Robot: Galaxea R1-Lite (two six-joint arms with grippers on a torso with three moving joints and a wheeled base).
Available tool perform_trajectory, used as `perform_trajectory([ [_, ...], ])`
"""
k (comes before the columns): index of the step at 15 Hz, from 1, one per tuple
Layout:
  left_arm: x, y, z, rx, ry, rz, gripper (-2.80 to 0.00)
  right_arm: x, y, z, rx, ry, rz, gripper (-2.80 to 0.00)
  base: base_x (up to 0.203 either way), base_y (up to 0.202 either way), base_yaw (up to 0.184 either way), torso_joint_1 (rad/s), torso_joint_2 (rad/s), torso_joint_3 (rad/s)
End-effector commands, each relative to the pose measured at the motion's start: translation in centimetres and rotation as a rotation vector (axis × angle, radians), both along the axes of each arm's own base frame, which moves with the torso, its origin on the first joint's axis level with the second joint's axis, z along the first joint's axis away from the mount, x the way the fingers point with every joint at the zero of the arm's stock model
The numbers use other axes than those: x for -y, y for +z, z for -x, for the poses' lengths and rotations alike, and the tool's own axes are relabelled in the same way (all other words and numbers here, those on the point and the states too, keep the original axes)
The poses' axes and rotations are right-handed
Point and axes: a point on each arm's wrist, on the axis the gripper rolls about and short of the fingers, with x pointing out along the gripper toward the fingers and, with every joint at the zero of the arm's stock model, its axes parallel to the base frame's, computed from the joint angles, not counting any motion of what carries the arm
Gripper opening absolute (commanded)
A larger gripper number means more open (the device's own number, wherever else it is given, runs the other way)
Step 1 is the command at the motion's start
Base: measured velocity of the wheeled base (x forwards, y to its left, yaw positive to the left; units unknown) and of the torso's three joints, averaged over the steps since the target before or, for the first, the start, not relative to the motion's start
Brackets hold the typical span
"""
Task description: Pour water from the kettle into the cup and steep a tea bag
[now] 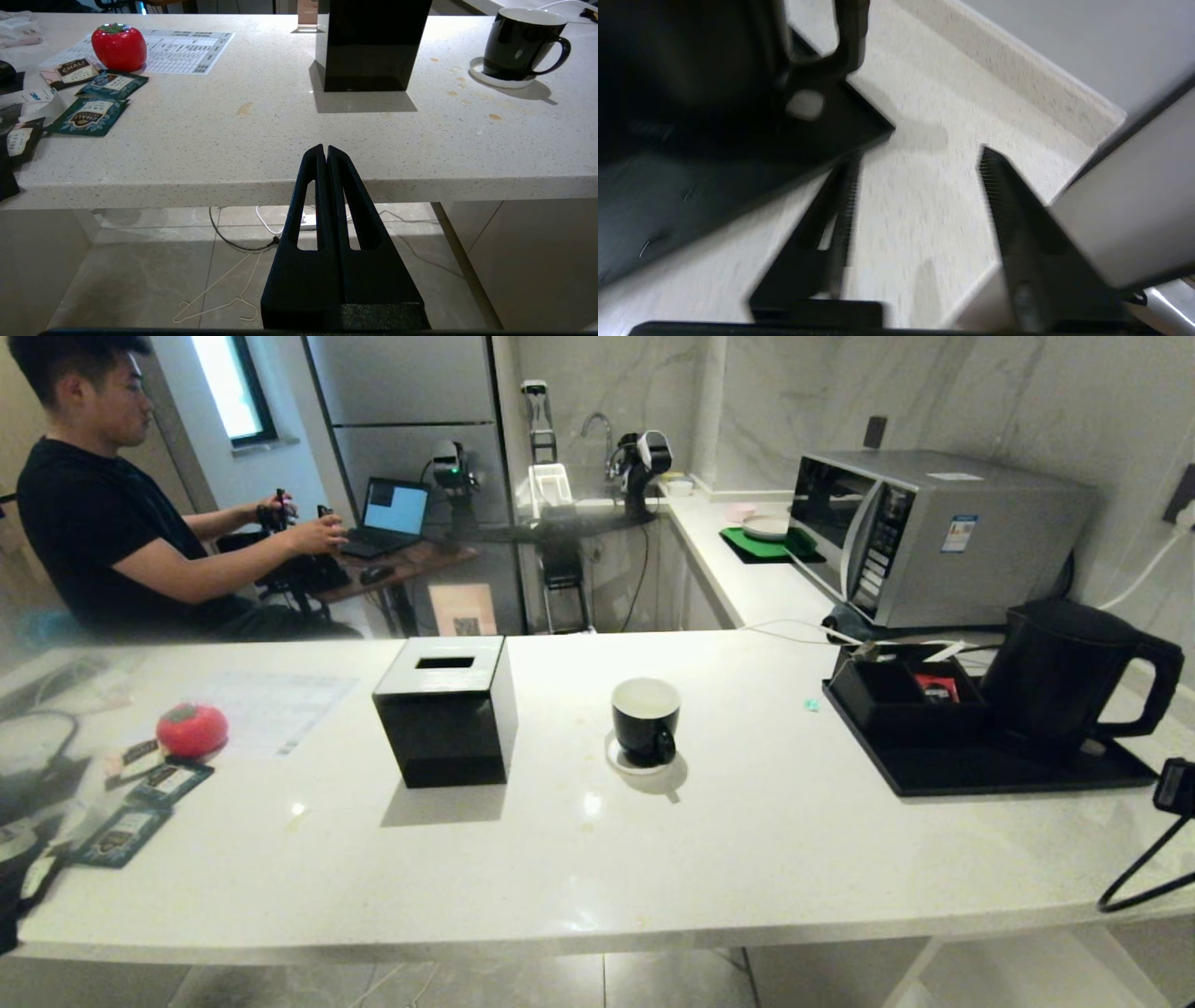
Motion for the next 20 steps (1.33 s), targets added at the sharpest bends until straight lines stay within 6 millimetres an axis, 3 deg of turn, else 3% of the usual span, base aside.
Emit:
perform_trajectory([
  [1, 0.0, 0.0, 0.0, 0.001, -0.002, 0.001, -2.80, -1.3, 1.4, 2.1, 0.021, 0.027, 0.008, -2.80, 0.000, 0.000, 0.000, 0.000, 0.00, 0.000],
  [6, 0.0, 0.0, 0.0, 0.001, 0.000, 0.001, -2.80, -4.8, 3.3, 7.3, 0.022, 0.163, -0.011, -2.80, 0.000, 0.000, 0.000, 0.000, 0.00, 0.000],
  [13, 0.0, 0.0, 0.0, 0.001, 0.000, 0.001, -2.80, -11.4, 4.7, 17.0, 0.072, 0.349, 0.009, -2.80, 0.000, 0.000, 0.000, 0.000, 0.00, 0.000],
  [17, 0.0, 0.0, 0.0, 0.001, 0.000, 0.001, -2.80, -13.9, 3.8, 22.4, 0.111, 0.460, 0.052, -2.80, 0.000, 0.000, 0.000, 0.000, 0.00, 0.000],
  [20, 0.0, 0.0, 0.0, 0.001, -0.002, 0.001, -2.80, -14.7, 1.9, 24.9, 0.074, 0.579, 0.060, -2.80, 0.000, 0.000, 0.000, 0.000, 0.00, 0.000],
])
